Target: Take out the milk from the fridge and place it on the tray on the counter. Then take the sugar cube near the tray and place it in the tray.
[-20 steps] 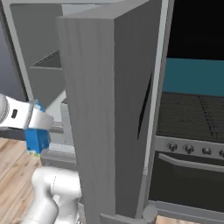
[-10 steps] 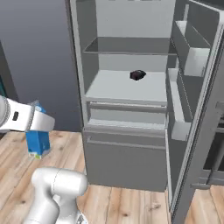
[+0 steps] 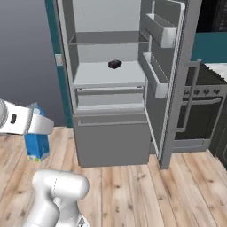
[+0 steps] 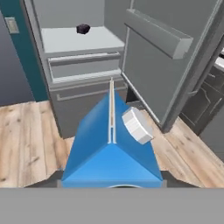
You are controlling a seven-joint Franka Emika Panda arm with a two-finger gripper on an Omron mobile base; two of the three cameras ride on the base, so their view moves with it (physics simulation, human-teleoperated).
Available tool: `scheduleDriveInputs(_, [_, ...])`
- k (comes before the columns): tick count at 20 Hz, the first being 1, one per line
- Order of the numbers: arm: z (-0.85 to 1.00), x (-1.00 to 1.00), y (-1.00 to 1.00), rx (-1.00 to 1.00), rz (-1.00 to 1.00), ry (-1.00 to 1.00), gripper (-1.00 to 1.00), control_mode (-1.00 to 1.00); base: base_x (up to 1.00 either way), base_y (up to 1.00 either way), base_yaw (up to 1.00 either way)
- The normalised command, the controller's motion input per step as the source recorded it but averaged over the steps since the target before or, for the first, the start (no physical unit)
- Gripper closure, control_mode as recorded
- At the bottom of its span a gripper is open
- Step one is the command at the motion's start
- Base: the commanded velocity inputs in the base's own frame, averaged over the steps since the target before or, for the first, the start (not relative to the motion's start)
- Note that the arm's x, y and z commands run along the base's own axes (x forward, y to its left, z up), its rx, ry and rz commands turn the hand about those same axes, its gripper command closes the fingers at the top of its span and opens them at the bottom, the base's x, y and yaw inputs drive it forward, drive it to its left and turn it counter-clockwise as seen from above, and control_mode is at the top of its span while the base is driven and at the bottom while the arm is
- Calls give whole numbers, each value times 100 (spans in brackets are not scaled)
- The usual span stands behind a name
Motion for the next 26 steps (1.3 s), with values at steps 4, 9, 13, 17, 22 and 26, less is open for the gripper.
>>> scheduleDriveInputs(4, [0,0,0,0,0,0,100,100,0,-67,-77])
scheduleDriveInputs(9, [0,0,0,0,0,0,100,100,0,-43,-83])
scheduleDriveInputs(13, [0,0,0,0,0,0,100,100,1,-39,-83])
scheduleDriveInputs(17, [0,0,0,0,0,0,100,100,0,-21,-91])
scheduleDriveInputs(22, [0,0,0,0,0,0,100,100,0,-18,-90])
scheduleDriveInputs(26, [0,0,0,0,0,0,100,100,0,-1,-96])
